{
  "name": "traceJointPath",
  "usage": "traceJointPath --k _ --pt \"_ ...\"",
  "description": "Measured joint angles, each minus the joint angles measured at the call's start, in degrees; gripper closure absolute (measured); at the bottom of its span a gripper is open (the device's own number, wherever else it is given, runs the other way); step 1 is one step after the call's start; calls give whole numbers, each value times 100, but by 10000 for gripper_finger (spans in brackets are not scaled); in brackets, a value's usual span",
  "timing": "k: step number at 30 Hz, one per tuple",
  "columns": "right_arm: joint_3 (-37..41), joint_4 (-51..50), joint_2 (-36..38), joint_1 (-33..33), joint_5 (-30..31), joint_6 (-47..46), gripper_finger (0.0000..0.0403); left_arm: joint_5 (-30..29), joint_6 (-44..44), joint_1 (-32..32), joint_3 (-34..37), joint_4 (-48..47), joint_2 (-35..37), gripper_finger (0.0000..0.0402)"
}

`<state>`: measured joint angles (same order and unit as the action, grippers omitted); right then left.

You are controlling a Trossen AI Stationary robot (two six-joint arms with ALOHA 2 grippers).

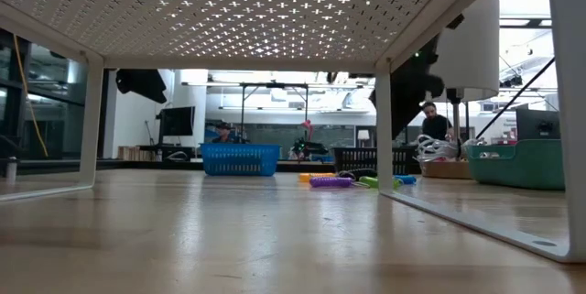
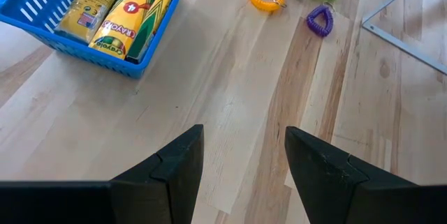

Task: Pick & Place Office Desk Supplies
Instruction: Put the blue spring keychain into the black bin

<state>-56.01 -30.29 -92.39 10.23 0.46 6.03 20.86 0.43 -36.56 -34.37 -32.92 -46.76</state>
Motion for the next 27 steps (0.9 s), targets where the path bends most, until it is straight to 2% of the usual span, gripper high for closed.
traceJointPath --k 11,20,27 --pt "1 -295 -183 29 514 -812 328 -7 0 0 0 6 0 206" --pt "0 -320 -390 -10 558 -913 328 -7 0 -1 0 8 0 206" --pt "0 -298 -708 -10 366 -923 328 -7 0 0 0 22 0 206"
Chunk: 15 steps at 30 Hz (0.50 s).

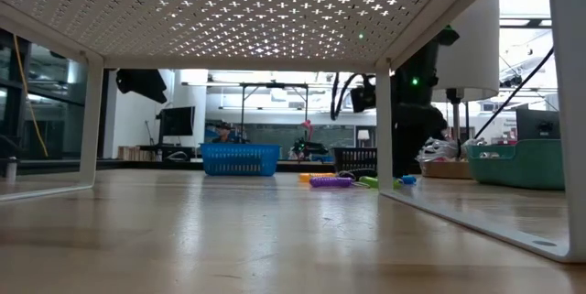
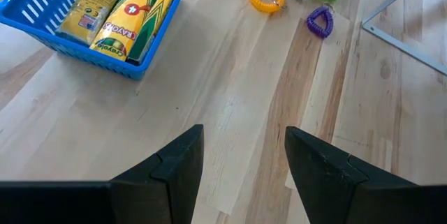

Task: Pick & Place Office Desk Supplies
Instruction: Put the blue spring keychain into the black bin

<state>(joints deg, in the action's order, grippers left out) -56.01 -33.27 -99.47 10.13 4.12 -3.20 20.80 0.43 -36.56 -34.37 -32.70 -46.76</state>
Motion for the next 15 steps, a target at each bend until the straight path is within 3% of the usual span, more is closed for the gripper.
traceJointPath --k 15 --pt "0 111 -41 0 44 66 332 0 0 -2 0 1 0 206"
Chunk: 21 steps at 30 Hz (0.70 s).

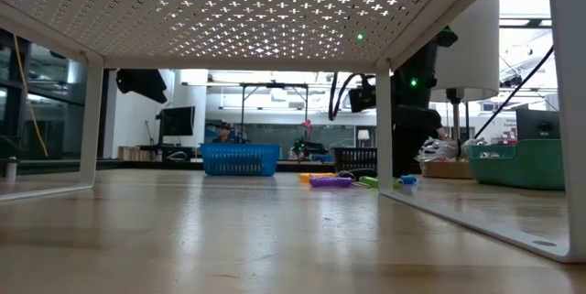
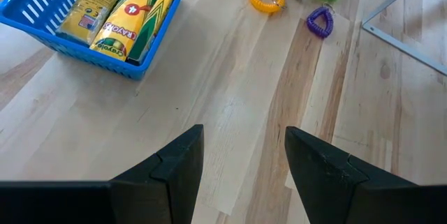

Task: Pick & Place Office Desk Supplies
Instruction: Put the blue spring keychain into the black bin

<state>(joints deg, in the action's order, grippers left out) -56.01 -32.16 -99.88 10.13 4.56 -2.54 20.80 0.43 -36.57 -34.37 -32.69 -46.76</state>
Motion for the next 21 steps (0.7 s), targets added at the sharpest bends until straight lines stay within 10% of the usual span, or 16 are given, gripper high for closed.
traceJointPath --k 21 --pt "1 -22 0 0 0 126 371 0 0 0 0 0 0 206"
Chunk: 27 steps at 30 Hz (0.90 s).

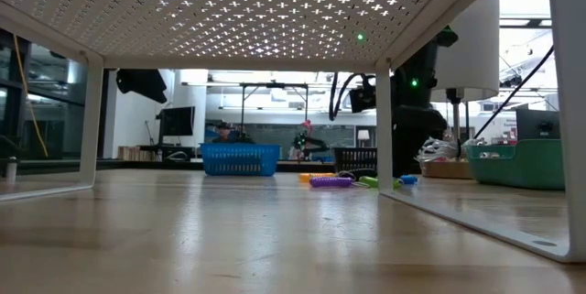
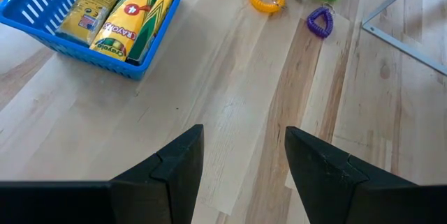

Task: Pick & Place Office Desk Supplies
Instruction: Put the blue spring keychain into the black bin

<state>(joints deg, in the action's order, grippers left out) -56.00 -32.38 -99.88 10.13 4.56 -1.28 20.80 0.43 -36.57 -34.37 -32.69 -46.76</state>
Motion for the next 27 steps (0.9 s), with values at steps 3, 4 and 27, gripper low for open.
traceJointPath --k 3,4,27 --pt "-1 2 -4 0 0 0 371 0 0 1 0 0 0 206" --pt "-1 20 -41 -4 4 0 371 0 0 2 0 0 0 206" --pt "-3 37 -78 -39 115 2 371 0 0 0 0 21 0 206"
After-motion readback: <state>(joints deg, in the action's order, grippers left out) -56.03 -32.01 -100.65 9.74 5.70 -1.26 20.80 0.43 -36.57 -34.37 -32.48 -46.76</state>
